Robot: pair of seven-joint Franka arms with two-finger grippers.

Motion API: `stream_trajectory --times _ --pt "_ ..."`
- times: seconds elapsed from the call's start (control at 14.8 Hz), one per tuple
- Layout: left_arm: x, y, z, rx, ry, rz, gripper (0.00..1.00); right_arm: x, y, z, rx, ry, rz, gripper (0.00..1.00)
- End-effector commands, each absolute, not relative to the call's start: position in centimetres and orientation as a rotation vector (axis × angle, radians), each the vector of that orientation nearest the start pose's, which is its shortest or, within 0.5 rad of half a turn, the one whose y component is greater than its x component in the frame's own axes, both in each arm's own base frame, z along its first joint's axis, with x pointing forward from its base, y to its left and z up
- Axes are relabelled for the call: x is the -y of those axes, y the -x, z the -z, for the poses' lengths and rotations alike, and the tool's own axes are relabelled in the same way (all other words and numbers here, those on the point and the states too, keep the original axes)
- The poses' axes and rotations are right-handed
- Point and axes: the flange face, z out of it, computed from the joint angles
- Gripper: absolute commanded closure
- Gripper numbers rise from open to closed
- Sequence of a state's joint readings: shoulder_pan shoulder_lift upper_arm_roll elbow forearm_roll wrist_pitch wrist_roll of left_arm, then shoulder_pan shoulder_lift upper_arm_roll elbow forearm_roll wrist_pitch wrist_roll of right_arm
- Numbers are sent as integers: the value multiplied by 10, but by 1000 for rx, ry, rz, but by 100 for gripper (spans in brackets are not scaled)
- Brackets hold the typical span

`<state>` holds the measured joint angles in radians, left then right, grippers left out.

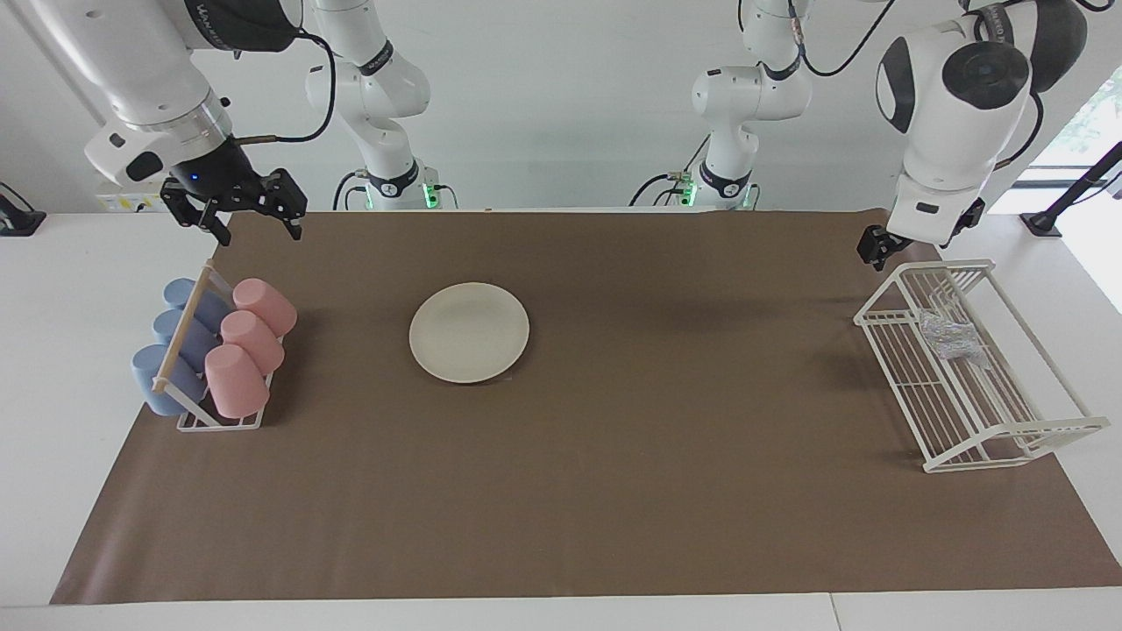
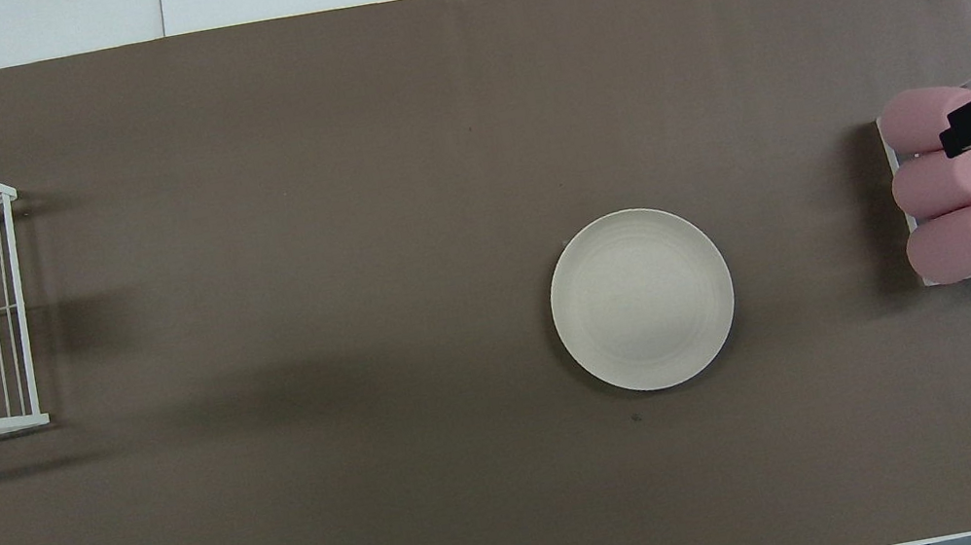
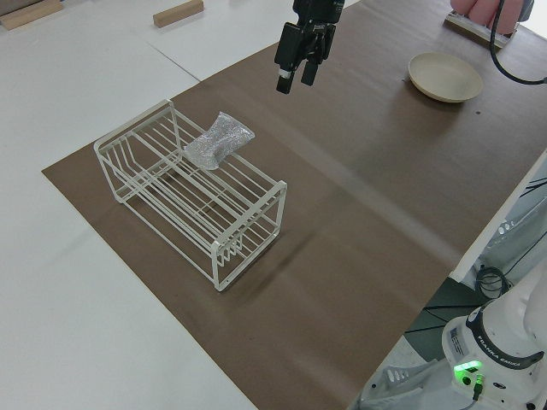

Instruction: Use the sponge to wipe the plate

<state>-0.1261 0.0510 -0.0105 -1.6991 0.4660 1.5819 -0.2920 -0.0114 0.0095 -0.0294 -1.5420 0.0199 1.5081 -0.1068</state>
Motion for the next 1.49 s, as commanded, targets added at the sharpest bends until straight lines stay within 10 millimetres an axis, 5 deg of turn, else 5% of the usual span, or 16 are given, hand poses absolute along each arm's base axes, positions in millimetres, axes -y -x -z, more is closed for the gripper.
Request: stream_trajectory --times 0.0,0.2,0.41,0.95,1.15,1.35,1.42 --pt "41 -594 -494 176 2488 -24 0 18 -546 -629 82 3122 -80 0" --pt "32 -605 -481 171 2429 21 0 16 -546 -628 85 3122 -80 0" --pt "34 -621 -439 146 2304 28 0 15 -546 -628 85 3121 -78 0" --pt "28 -631 -421 100 2277 48 3 15 -542 -606 -44 3125 19 0" --pt "28 -630 -420 101 2275 44 24 -2 -531 -589 -244 3115 -9 0" --pt "22 -624 -412 109 2266 13 99 -4 -526 -585 -278 3105 -23 3" --pt "21 -624 -413 114 2265 16 100 -4 -524 -581 -326 3099 -19 4"
